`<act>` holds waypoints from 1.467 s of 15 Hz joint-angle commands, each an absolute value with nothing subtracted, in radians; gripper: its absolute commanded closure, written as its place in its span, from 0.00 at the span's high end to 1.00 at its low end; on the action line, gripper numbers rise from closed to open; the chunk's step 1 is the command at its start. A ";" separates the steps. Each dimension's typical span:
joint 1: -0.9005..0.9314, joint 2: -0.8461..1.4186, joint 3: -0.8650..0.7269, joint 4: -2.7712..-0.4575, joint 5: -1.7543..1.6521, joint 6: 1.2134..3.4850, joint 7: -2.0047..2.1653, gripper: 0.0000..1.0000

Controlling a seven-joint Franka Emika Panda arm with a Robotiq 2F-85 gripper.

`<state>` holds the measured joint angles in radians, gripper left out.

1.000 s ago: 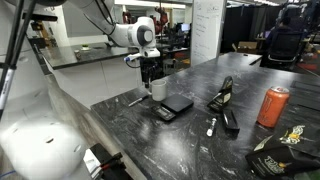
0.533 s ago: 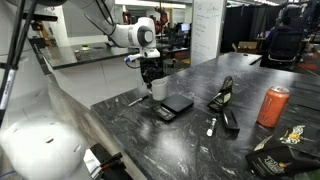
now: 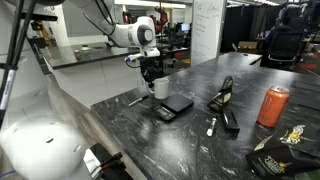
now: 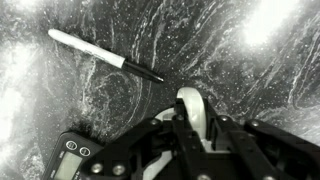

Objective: Remove the black marker from the mug then put the mug on the black scale, move the scale to the right and put the marker back in the mug.

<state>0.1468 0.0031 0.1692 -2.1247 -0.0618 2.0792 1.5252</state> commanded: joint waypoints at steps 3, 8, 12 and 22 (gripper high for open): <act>0.147 -0.091 0.166 -2.133 -0.161 2.019 1.631 0.04; 0.119 -0.174 0.155 -2.153 -0.175 1.993 1.654 0.04; 0.072 -0.231 0.119 -2.193 -0.173 2.021 1.633 0.04; -0.017 -0.193 0.056 -2.235 -0.172 2.068 1.619 0.04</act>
<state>0.0041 -0.2159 0.0591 -2.2283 -0.1599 2.0302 1.6410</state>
